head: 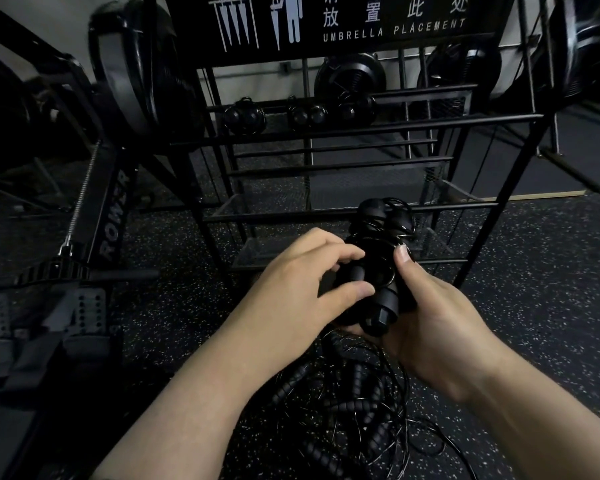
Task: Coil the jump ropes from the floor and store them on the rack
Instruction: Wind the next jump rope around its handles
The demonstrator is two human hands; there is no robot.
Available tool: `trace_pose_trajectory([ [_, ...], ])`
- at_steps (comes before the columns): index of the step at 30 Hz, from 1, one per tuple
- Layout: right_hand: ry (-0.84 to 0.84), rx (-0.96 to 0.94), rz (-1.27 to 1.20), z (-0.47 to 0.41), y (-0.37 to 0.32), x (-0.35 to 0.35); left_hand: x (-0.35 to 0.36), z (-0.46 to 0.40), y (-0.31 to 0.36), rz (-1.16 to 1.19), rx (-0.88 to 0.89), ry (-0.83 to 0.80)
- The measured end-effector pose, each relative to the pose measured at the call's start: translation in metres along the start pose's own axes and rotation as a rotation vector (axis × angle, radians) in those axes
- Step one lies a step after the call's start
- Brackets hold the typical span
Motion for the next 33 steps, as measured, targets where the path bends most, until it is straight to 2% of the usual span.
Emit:
trace_pose_trajectory([
  [4, 0.010, -0.002, 0.009, 0.000, 0.003, 0.001, 0.000, 0.001, 0.003, -0.050, 0.051, 0.017],
  [8, 0.023, -0.013, -0.023, -0.002, 0.003, 0.001, -0.002, 0.004, 0.012, -0.192, 0.171, 0.175],
  [13, 0.049, -0.039, -0.010, -0.003, 0.003, -0.001, -0.001, 0.009, 0.018, -0.228, 0.203, 0.338],
  [17, 0.040, -0.046, -0.060, -0.002, 0.003, 0.002, -0.003, 0.009, 0.018, -0.211, 0.202, 0.389],
  [19, 0.044, -0.042, -0.091, -0.002, 0.003, 0.002, -0.007, 0.008, 0.016, -0.189, 0.182, 0.395],
  [24, 0.063, -0.033, -0.121, -0.002, -0.002, -0.001, -0.009, 0.004, 0.010, 0.049, 0.072, 0.312],
  [28, 0.056, -0.024, -0.106, -0.001, 0.000, 0.001, -0.010, 0.004, 0.013, -0.076, 0.175, 0.323],
  [33, 0.049, -0.028, -0.142, 0.000, 0.001, 0.001, -0.016, 0.003, 0.012, -0.086, 0.224, 0.293],
])
Point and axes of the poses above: each hand's wrist, its own z-axis away from the middle knuckle, its own x-axis out of the palm, y = z × x, the point moved 8 cm from there along -z, towards the middle knuckle, and after that the axes turned 2 degrees about y, right-handed, at the moved point
